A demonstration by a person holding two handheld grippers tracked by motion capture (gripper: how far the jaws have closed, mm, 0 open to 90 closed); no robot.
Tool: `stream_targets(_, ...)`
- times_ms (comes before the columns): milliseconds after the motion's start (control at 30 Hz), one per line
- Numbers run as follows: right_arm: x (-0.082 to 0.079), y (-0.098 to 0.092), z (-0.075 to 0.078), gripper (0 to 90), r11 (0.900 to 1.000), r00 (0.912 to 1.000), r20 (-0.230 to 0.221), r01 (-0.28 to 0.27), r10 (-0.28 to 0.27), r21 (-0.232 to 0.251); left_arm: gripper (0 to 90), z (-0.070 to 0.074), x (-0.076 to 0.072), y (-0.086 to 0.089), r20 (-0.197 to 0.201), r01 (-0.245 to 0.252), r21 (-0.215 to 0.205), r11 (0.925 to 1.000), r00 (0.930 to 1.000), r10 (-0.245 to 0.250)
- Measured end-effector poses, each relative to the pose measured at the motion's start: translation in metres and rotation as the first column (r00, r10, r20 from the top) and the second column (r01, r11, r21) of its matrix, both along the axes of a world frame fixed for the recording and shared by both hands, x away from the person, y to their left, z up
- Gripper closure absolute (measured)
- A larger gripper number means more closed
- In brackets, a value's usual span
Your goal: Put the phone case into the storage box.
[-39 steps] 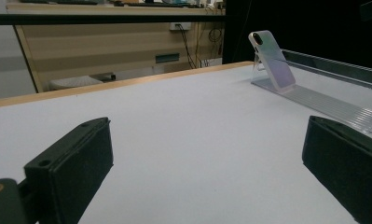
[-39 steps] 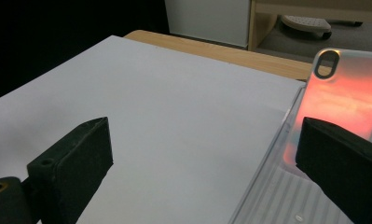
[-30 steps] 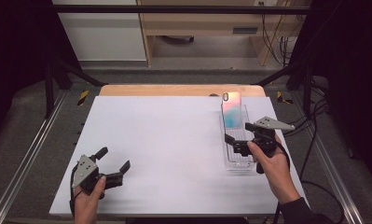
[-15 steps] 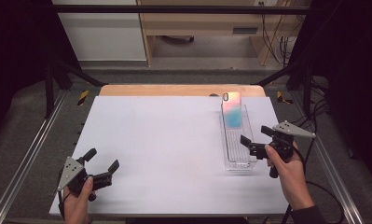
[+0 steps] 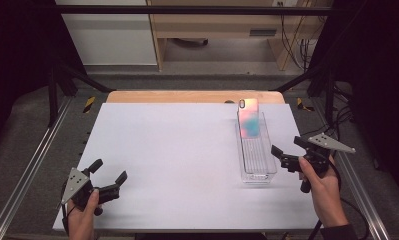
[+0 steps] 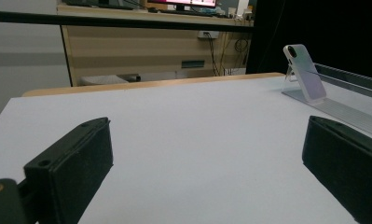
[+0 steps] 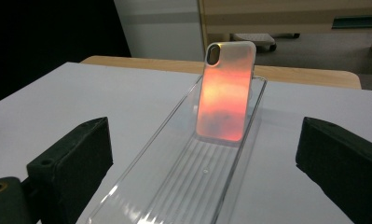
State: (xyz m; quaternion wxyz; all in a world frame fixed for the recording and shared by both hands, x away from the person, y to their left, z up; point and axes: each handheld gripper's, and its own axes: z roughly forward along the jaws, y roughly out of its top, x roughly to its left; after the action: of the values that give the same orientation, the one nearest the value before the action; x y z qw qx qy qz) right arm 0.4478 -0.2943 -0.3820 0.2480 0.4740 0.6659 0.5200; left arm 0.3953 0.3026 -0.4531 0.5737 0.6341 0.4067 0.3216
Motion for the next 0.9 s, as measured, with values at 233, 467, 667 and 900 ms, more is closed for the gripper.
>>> stream_targets(233,-0.004,-0.010,-0.004,5.0,1.000,0.9994,0.033,0.009,-0.008,-0.017,1.2,0.000,0.000,0.000,-0.001,0.005,0.007,1.0000,1.0000,-0.005)
stream_targets(467,-0.010,-0.016,-0.016,5.0,0.999,0.9966,0.080,0.021,-0.019,-0.024,1.2,0.000,0.000,0.000,-0.001,0.004,0.007,1.0000,1.0000,-0.004)
stream_targets(667,-0.014,-0.020,-0.026,4.8,0.999,0.9939,0.105,0.036,-0.032,-0.039,1.2,0.000,0.000,0.000,-0.001,0.005,0.007,1.0000,1.0000,-0.005)
stream_targets(900,-0.018,-0.024,-0.037,4.5,0.998,0.9912,0.125,0.051,-0.044,-0.046,1.1,0.000,0.000,0.000,-0.001,0.006,0.009,0.9999,1.0000,-0.006)
